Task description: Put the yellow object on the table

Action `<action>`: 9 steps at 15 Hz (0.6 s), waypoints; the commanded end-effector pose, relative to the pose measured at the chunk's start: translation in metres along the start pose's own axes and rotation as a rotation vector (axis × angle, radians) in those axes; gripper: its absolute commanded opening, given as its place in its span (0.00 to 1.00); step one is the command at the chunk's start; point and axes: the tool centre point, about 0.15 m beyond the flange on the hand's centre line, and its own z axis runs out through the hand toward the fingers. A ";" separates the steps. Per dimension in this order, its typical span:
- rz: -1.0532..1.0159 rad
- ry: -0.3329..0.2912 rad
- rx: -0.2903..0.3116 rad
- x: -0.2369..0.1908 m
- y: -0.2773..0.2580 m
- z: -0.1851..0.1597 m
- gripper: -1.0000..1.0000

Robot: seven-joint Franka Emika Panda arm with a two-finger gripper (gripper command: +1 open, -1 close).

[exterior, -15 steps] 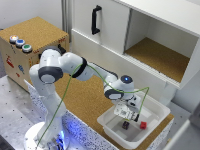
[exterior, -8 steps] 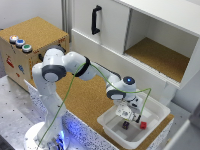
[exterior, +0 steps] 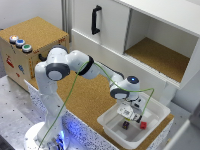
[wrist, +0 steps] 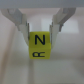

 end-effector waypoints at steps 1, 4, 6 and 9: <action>0.056 0.231 -0.011 -0.006 -0.084 -0.148 0.00; -0.005 0.220 0.036 -0.001 -0.138 -0.162 0.00; -0.023 0.179 0.077 0.000 -0.174 -0.151 0.00; 0.005 0.141 0.102 0.001 -0.213 -0.125 0.00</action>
